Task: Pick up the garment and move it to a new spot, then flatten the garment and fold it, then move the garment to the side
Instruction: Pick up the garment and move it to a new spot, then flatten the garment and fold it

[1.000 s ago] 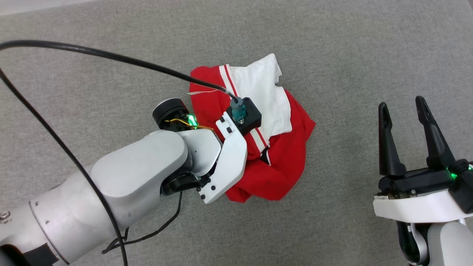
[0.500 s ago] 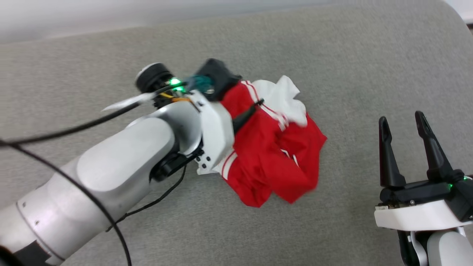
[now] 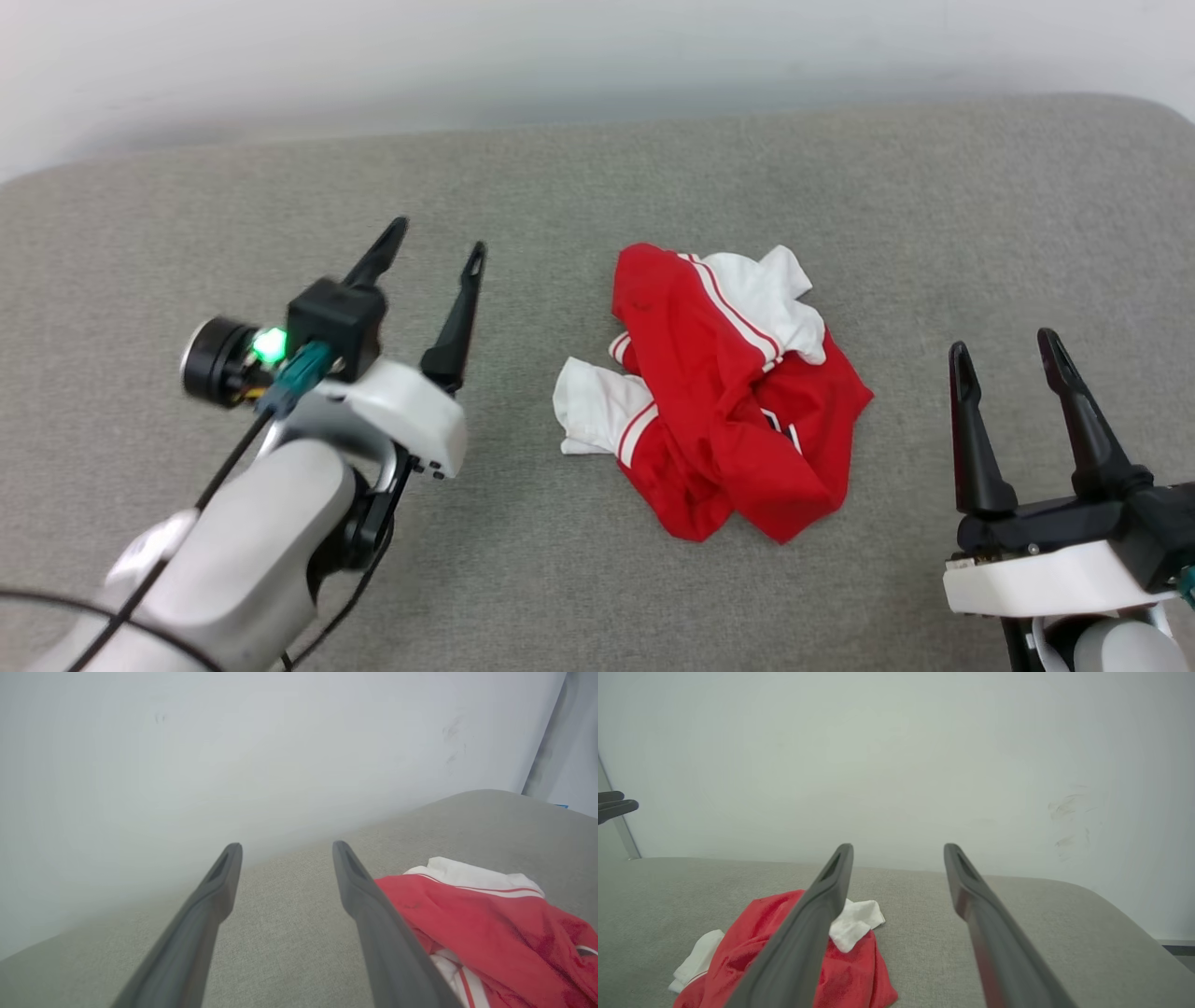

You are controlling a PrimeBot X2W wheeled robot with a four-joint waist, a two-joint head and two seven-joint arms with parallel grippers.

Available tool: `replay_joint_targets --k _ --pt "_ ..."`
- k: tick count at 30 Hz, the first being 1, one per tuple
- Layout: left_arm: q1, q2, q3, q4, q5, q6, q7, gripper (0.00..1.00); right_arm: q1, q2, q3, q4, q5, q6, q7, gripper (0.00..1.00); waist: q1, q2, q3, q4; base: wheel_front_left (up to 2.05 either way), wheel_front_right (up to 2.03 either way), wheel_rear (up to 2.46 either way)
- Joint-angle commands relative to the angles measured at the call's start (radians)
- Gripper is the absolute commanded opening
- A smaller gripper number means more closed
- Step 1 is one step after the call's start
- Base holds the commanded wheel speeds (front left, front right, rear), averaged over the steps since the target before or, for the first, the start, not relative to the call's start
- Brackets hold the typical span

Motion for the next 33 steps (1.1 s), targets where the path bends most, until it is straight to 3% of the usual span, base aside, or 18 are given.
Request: replay_joint_targets --k 1,6,9,19,26,33 --pt "0.043 -0.005 0.052 -0.03 0.033 0.03 -0.007 1.0 0.013 0.002 -0.001 0.003 -0.008 0.0 -0.002 1.0 0.0001 -0.0001 -0.015 0.015 0.0 0.0 0.0" --pt "0.249 -0.036 0.261 -0.124 0.163 0.116 -0.006 1.0 0.033 0.002 0.001 0.016 -0.008 0.0 -0.002 1.0 0.0001 -0.0001 -0.043 0.026 0.0 0.0 0.0" --pt "0.382 -0.075 0.379 -0.176 0.238 0.132 -0.006 1.0 0.042 0.001 0.002 0.026 0.003 0.0 -0.002 1.0 0.0001 -0.0001 -0.06 0.028 0.0 0.0 0.0" --pt "0.674 -0.248 0.614 -0.224 0.428 0.026 -0.006 1.0 0.078 0.001 -0.005 0.057 0.036 0.0 -0.002 1.0 0.0001 -0.0001 -0.099 0.031 0.0 0.0 0.0" --pt "0.765 -0.366 0.726 -0.233 0.535 -0.071 -0.006 1.0 0.101 0.001 -0.015 0.073 0.073 0.0 -0.002 1.0 0.0001 -0.0001 -0.117 0.028 0.0 0.0 0.0" --pt "0.81 -0.437 0.792 -0.21 0.598 -0.147 -0.006 1.0 0.124 0.001 -0.021 0.082 0.088 0.0 -0.002 1.0 0.0001 -0.0001 -0.138 0.028 0.0 0.0 0.0"
